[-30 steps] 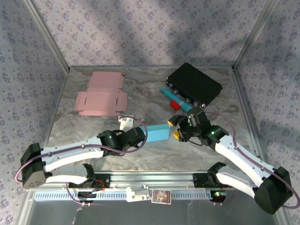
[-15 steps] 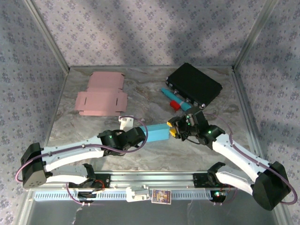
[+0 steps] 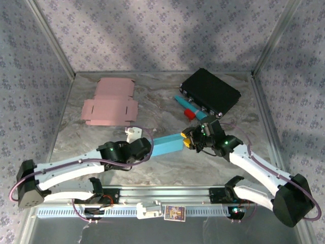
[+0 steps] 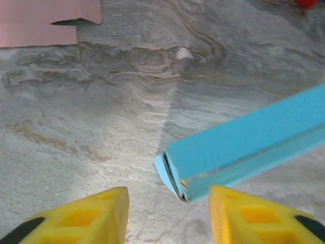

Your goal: Fold the paper box

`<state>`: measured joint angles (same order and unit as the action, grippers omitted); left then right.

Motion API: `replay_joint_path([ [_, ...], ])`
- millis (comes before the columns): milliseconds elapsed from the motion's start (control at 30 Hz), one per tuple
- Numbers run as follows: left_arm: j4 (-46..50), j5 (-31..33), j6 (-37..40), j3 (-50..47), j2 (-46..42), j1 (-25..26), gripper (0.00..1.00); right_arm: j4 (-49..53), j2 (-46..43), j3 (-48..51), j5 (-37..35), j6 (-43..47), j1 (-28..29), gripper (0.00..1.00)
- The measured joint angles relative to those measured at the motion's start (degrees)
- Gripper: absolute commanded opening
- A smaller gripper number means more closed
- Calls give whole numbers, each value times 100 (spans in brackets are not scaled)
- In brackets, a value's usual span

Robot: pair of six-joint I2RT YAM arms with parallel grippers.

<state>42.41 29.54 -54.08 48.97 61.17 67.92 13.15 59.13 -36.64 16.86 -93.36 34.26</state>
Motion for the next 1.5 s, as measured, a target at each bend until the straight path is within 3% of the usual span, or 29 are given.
replay_joint_path([
  [233,-157,-901,-417,-221,-981,-472,62,20,105,-81,15,87,0,34],
  [500,-529,-2079,-1259,-564,-1228,-1729,63,109,103,-107,15,140,7,32],
  [800,-944,-2741,-1757,-772,-1021,-1963,54,166,103,-133,15,170,11,31],
  [1500,-1274,-2940,-1753,-1182,-1156,-1993,45,498,223,-295,101,345,-9,26],
])
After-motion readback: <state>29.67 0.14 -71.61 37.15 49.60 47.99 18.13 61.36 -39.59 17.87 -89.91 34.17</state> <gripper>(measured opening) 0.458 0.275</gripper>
